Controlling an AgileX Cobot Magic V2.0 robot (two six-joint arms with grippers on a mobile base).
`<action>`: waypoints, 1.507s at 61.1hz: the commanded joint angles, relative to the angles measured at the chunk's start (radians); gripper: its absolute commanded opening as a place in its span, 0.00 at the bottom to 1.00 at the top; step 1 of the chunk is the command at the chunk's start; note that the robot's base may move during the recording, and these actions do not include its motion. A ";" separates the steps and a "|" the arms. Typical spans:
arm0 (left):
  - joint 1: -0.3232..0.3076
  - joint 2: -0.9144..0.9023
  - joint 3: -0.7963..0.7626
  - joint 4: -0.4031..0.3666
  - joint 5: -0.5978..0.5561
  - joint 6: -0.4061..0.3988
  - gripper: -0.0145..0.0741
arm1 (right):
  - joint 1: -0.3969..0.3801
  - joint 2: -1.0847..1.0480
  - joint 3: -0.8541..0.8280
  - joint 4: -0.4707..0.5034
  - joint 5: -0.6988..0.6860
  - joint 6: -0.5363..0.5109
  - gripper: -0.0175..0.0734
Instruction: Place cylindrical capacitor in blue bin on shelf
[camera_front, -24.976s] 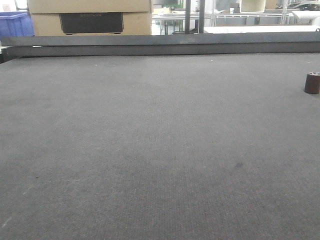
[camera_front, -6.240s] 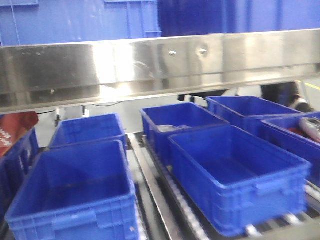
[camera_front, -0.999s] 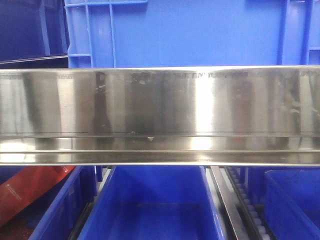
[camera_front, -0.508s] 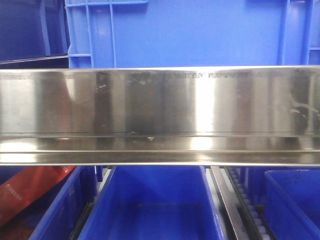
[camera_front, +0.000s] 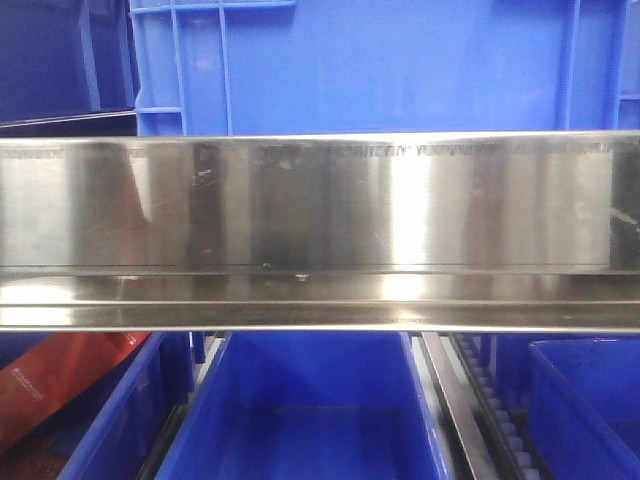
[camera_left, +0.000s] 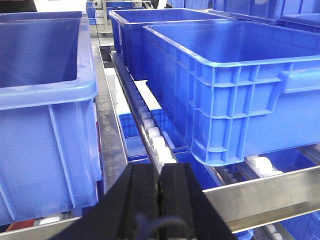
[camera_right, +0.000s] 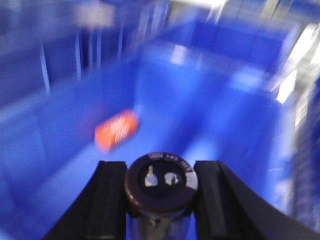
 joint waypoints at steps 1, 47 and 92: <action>0.002 -0.006 -0.001 -0.011 -0.011 -0.008 0.04 | 0.004 0.083 -0.059 -0.011 0.025 -0.005 0.10; 0.002 -0.006 0.004 -0.011 -0.011 -0.008 0.04 | 0.004 0.260 -0.094 -0.009 0.025 -0.005 0.75; 0.002 -0.006 0.019 -0.011 -0.021 -0.008 0.04 | 0.004 -0.357 0.347 -0.004 -0.159 0.001 0.01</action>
